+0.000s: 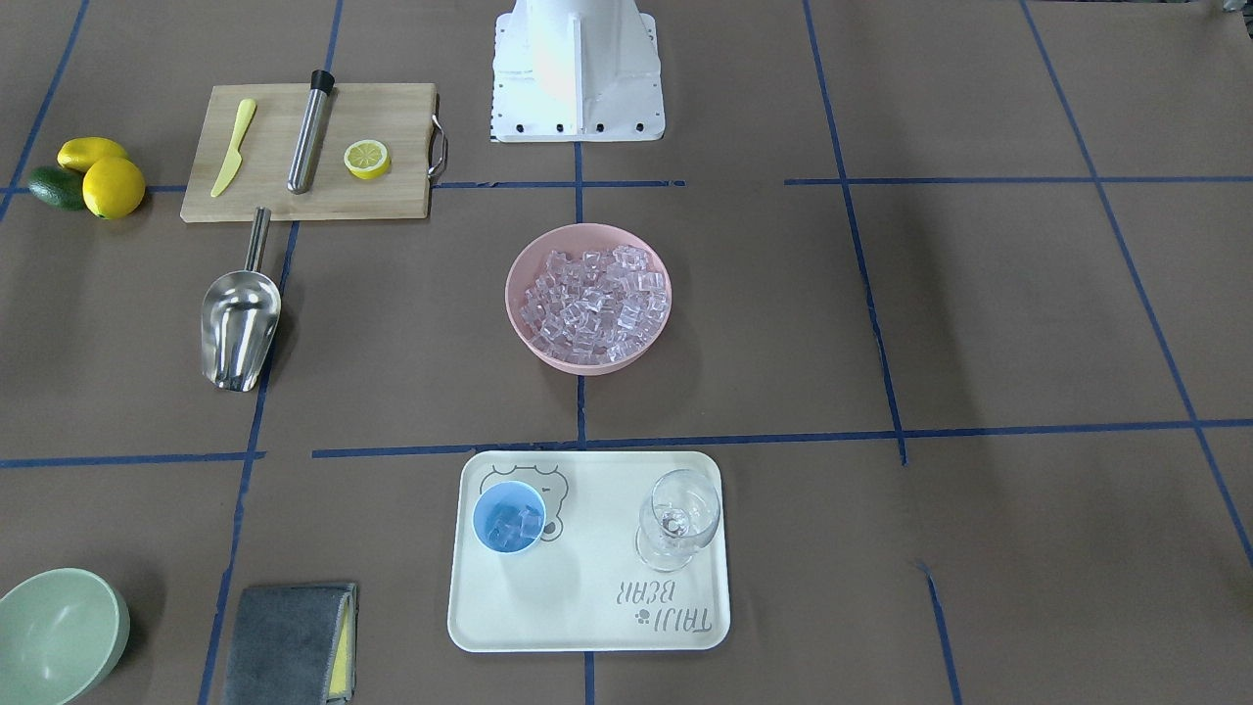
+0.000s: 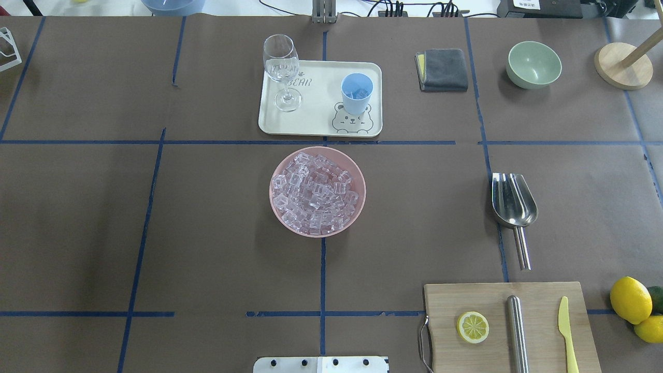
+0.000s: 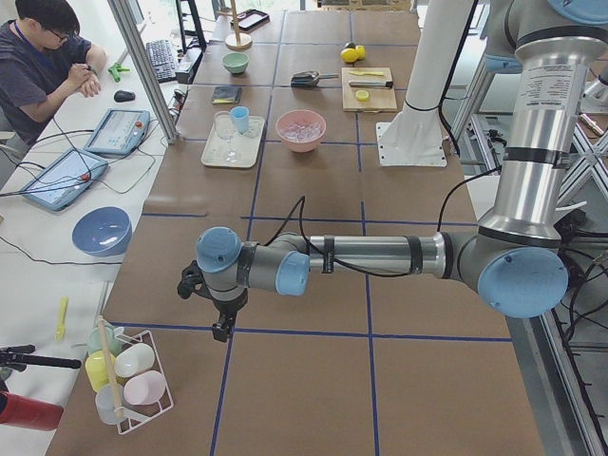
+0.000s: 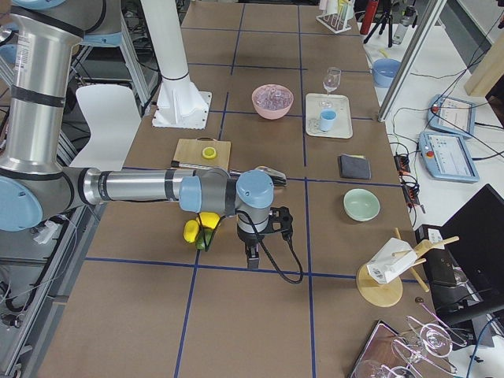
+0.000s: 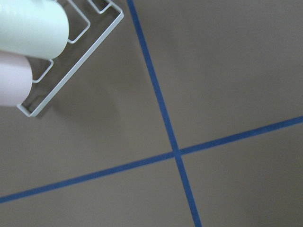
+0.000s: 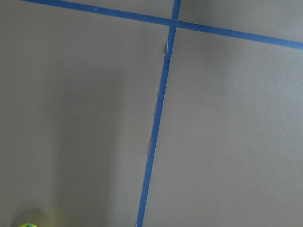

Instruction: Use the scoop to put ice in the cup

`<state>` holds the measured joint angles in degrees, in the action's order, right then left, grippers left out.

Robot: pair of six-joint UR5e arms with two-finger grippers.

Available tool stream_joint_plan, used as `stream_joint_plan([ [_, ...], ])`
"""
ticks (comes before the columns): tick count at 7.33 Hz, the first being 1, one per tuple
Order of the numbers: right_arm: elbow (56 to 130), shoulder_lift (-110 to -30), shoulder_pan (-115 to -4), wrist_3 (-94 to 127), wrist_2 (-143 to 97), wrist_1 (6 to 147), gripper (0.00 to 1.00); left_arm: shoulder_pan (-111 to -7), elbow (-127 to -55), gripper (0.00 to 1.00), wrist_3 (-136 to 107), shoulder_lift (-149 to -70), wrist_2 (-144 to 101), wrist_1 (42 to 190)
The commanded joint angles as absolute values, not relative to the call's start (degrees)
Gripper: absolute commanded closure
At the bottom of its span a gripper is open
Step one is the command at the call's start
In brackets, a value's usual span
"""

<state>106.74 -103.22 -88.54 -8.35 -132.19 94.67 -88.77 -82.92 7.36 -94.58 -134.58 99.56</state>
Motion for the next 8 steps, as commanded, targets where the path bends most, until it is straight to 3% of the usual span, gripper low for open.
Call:
stream_joint_plan([
  [1, 107.0, -103.2, -88.7, -8.3, -132.2, 94.7, 0.00, -89.8, -87.8, 0.00, 6.6, -91.6, -135.6, 95.3],
  [3, 107.1, -103.2, -88.7, -8.3, -132.2, 94.7, 0.00, -89.8, -91.9, 0.00, 6.3, -88.5, -135.5, 93.1],
  [8, 107.1, -103.2, -88.7, -8.3, -132.2, 94.7, 0.00, -89.9, -91.7, 0.00, 6.8, -89.8, -134.1, 94.0],
])
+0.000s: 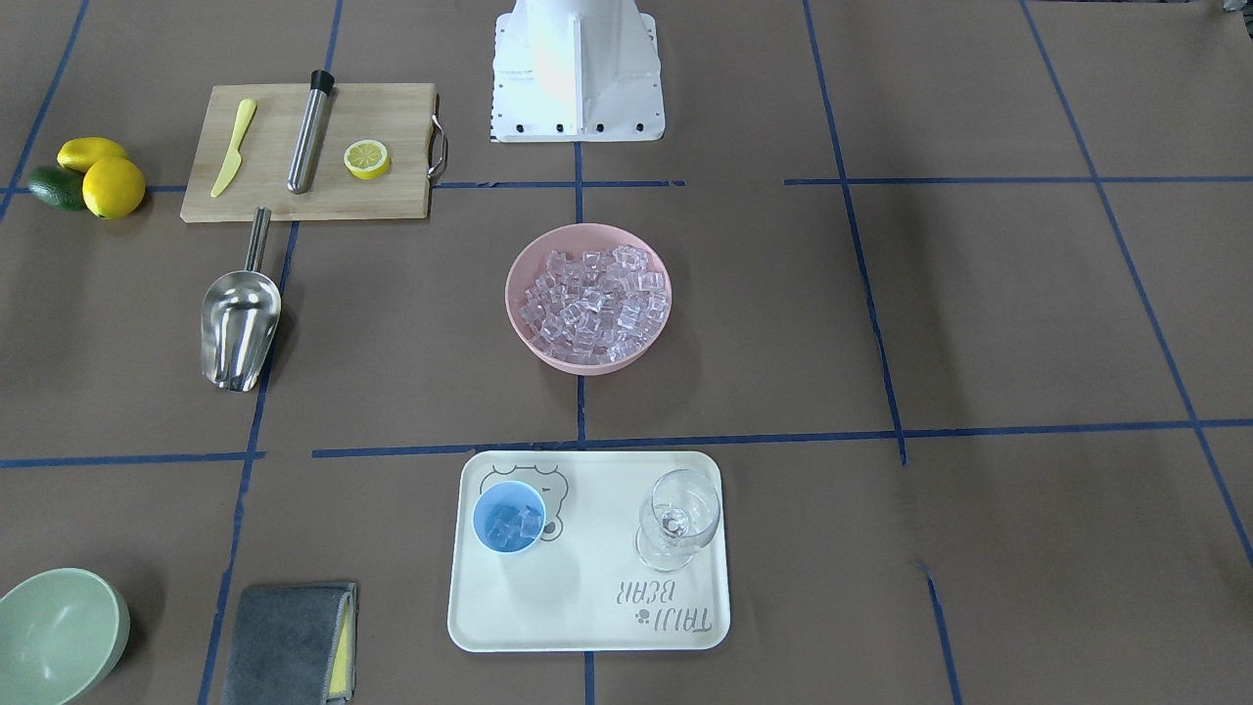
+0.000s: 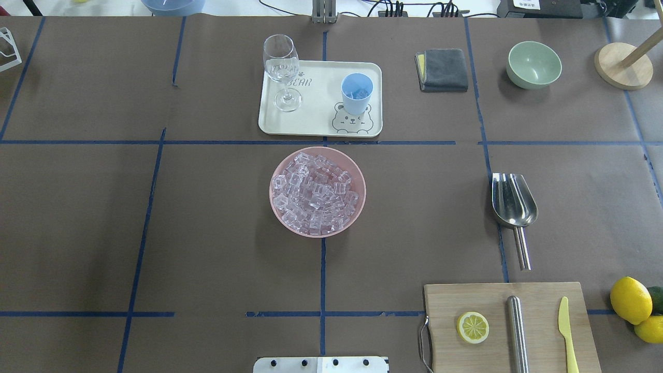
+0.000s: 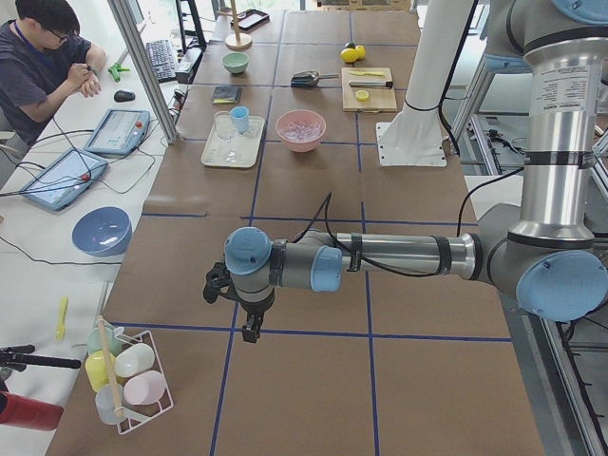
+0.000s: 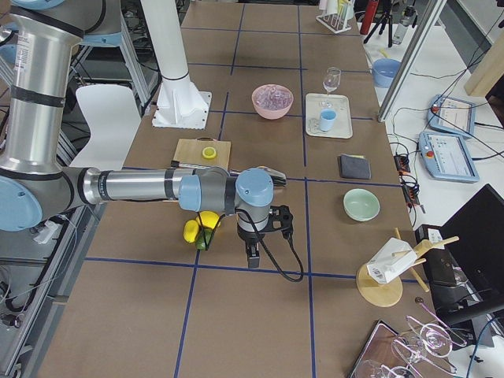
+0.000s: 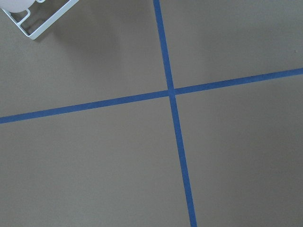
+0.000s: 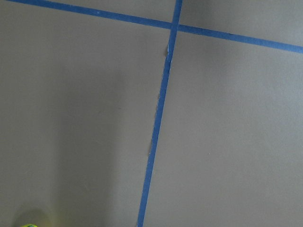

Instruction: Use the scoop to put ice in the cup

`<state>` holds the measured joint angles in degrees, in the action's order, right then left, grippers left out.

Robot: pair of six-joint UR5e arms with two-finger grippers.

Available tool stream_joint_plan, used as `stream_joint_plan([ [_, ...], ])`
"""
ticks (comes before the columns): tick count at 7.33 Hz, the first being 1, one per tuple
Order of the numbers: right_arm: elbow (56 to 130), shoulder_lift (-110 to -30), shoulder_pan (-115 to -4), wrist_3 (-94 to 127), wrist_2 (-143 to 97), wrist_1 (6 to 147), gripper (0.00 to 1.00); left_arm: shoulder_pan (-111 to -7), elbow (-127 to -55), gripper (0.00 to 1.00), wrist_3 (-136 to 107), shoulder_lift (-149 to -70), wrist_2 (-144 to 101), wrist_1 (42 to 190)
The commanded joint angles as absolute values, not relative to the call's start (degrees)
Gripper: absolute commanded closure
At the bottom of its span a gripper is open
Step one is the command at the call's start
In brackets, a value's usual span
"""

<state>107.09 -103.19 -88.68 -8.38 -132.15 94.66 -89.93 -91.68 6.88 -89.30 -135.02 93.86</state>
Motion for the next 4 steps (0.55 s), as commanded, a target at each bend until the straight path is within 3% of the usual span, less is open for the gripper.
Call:
stream_joint_plan([
  [1, 107.1, -103.2, -88.7, -8.3, -132.2, 94.7, 0.00, -89.9, -92.3, 0.00, 6.7, -90.4, -130.3, 94.0],
  [4, 107.1, -103.2, -88.7, -8.2, -132.2, 94.7, 0.00, -89.6, -94.5, 0.00, 6.9, -90.8, -123.2, 94.0],
])
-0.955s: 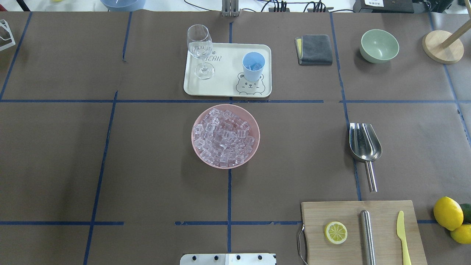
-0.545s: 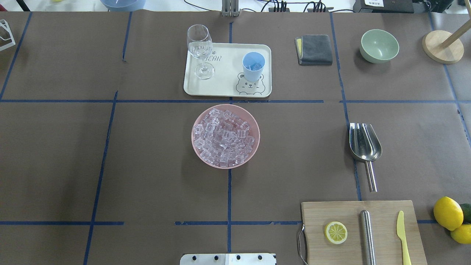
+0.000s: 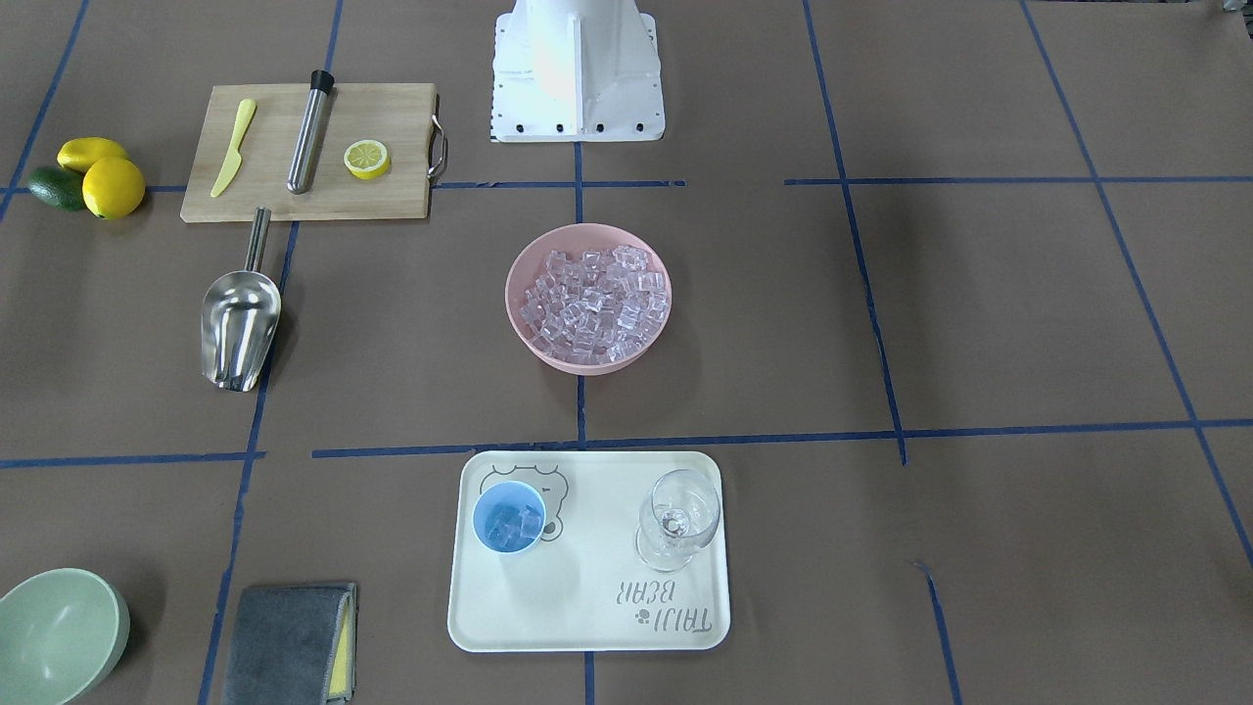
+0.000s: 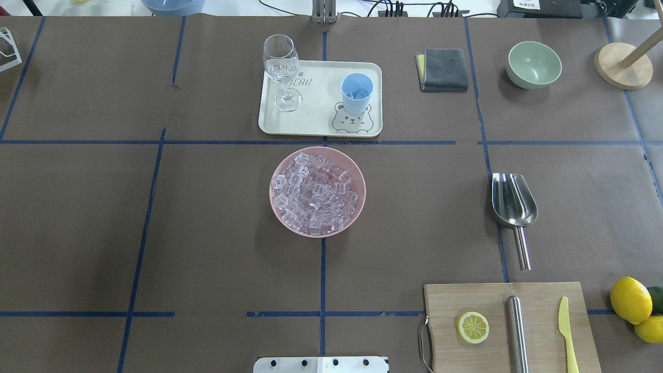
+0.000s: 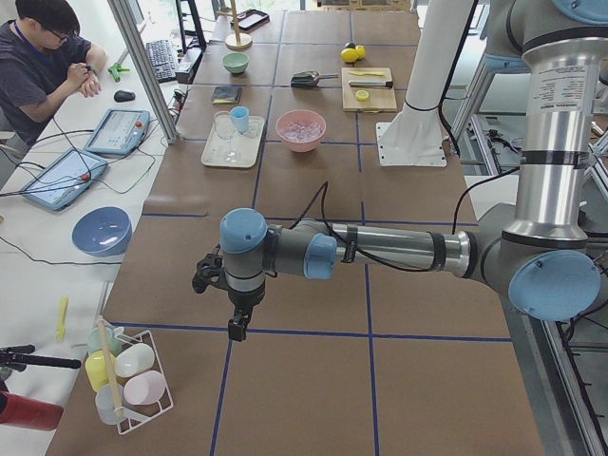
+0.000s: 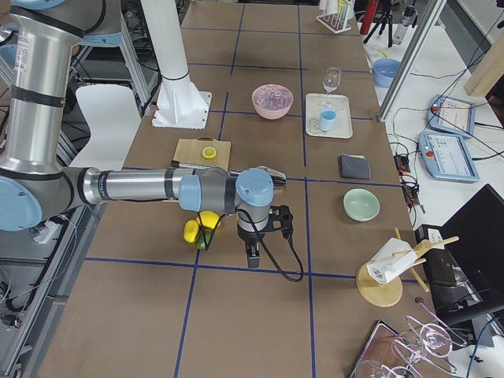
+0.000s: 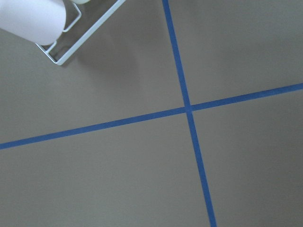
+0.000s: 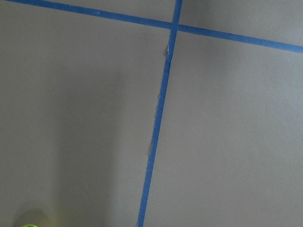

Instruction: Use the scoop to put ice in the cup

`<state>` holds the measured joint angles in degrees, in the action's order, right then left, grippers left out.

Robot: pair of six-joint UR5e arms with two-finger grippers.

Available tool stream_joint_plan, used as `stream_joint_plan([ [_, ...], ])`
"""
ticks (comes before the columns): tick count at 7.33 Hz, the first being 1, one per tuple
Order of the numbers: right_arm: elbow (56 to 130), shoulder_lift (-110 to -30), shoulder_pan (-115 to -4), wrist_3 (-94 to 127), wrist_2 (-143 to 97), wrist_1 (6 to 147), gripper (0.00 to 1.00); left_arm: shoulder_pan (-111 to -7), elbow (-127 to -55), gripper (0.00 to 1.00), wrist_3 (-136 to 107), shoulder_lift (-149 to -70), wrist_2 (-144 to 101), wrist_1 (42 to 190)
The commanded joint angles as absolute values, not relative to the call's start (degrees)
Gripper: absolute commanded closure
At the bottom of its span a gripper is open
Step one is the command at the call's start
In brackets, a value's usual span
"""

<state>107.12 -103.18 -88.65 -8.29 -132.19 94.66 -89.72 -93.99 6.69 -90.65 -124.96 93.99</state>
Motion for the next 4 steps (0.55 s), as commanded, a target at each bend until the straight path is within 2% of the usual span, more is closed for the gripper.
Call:
stream_joint_plan([
  [1, 107.1, -103.2, -88.6, -8.2, -132.2, 94.7, 0.00, -89.3, -94.3, 0.00, 6.9, -90.7, -123.4, 94.0],
  [4, 107.1, -103.2, -88.7, -8.2, -132.3, 94.7, 0.00, -89.4, -93.4, 0.00, 7.1, -87.9, -134.3, 94.5],
])
